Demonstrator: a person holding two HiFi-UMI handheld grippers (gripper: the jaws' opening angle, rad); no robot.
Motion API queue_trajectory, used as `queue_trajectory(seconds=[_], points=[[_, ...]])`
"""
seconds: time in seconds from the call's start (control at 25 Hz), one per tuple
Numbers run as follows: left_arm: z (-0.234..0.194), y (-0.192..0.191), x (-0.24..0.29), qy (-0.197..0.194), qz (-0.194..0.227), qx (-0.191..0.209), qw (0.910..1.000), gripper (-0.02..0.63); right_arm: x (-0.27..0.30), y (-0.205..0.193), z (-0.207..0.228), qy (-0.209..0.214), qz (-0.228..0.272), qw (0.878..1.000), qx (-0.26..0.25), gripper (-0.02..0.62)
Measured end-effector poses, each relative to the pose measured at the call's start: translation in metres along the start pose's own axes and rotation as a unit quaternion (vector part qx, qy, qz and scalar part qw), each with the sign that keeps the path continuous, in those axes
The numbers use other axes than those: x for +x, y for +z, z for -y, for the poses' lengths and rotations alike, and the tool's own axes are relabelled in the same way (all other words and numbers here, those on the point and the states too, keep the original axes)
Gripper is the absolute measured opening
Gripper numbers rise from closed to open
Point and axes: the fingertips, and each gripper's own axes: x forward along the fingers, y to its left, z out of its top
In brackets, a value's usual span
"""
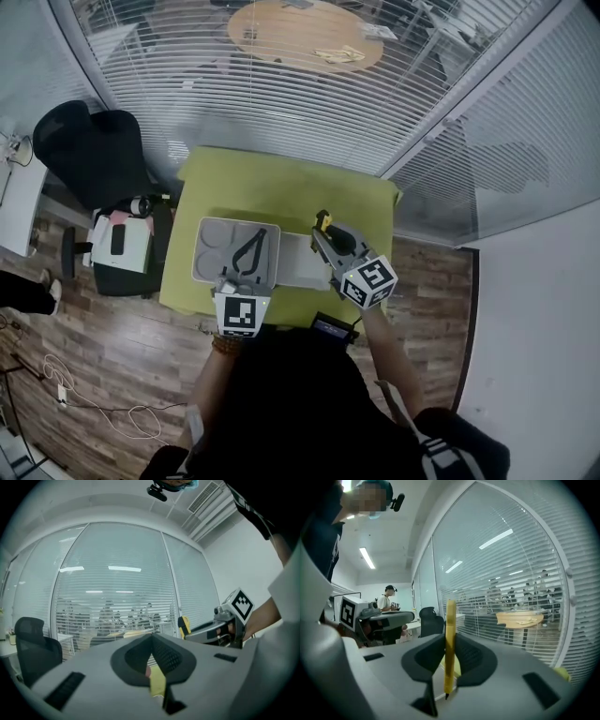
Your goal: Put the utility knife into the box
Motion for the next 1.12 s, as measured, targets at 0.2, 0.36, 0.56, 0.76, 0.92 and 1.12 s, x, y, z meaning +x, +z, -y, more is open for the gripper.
queue_trajectory(seconds=[0.2, 0.36, 0.56, 0.76, 0.92, 1.12], points=[[-0.001, -0.002, 0.002, -0.004, -0.003, 0.000, 1.0000, 0.009, 0.009, -0.022, -0.001, 0.005, -0.026, 1.000, 0.008, 0.064], [0.000, -0.005, 0.005, -0.009, -0.005, -0.002, 0.9999, 0.009, 0.017, -0.040, 0.002, 0.005, -0.054, 0.999, 0.007, 0.064], [0.001, -0.008, 0.009, -0.016, -0.008, -0.001, 0.9998, 0.009, 0.024, -0.056, 0.006, 0.013, -0.072, 0.997, 0.034, 0.064], [0.004, -0.014, 0.013, -0.024, -0.012, -0.005, 0.9996, 0.011, 0.032, -0.085, 0.012, 0.017, -0.102, 0.993, 0.051, 0.064], [0.008, -0.018, 0.014, -0.031, -0.018, -0.006, 0.9993, 0.011, 0.036, -0.099, 0.012, 0.022, -0.120, 0.991, 0.057, 0.064], [0.012, -0.021, 0.016, -0.037, -0.023, -0.006, 0.9990, 0.009, 0.037, -0.116, 0.013, 0.026, -0.144, 0.988, 0.050, 0.064]])
